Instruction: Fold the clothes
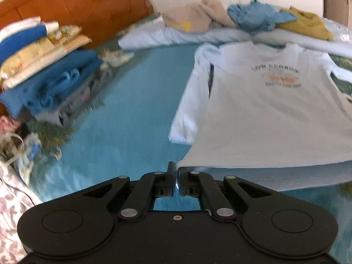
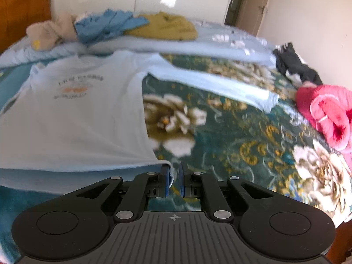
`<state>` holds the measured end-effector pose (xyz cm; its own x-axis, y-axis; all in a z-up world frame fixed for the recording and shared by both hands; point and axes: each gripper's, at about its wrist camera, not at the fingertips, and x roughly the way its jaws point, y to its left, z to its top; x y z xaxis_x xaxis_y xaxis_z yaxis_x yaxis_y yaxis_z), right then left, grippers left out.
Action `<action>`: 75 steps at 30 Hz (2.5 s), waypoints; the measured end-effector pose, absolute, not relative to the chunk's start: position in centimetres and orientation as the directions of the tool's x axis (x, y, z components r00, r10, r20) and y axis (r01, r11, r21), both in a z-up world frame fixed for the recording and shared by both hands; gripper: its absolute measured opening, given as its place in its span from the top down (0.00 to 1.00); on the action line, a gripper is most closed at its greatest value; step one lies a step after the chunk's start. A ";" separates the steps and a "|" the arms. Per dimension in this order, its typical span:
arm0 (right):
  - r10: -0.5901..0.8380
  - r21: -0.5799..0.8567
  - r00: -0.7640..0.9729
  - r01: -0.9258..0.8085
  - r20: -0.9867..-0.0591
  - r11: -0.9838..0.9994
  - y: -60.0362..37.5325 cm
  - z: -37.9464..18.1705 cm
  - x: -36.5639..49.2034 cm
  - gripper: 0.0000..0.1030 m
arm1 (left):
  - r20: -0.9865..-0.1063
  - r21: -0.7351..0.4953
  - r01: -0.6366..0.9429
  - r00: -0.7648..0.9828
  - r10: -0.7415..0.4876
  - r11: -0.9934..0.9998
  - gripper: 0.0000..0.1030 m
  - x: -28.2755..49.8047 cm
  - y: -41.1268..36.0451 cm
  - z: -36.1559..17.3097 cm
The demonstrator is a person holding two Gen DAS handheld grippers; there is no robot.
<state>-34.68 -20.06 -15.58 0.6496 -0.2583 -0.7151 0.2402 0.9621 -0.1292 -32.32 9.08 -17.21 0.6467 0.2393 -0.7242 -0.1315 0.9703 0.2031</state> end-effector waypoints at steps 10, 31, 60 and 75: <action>-0.214 -0.129 0.592 0.182 -0.777 0.975 -20.3 -18.0 -34.6 0.92 | -0.766 0.189 -0.135 0.600 0.232 0.973 0.93 -33.4 9.4 -19.1; -0.084 -0.068 0.489 0.051 -0.868 0.996 -20.7 -17.7 -37.6 0.88 | -0.805 0.181 -0.065 0.564 0.186 0.981 0.73 -33.6 9.9 -17.1; 0.070 0.071 0.625 -0.023 -0.778 0.997 -17.0 -11.5 -32.3 0.19 | -0.768 0.138 -0.253 0.583 0.265 0.958 0.43 -32.1 13.1 -10.3; 0.139 0.148 0.707 -0.049 -0.693 0.988 -9.7 -10.5 -21.8 0.01 | -0.773 0.063 -0.060 0.628 0.087 0.996 0.10 -21.3 15.6 -13.8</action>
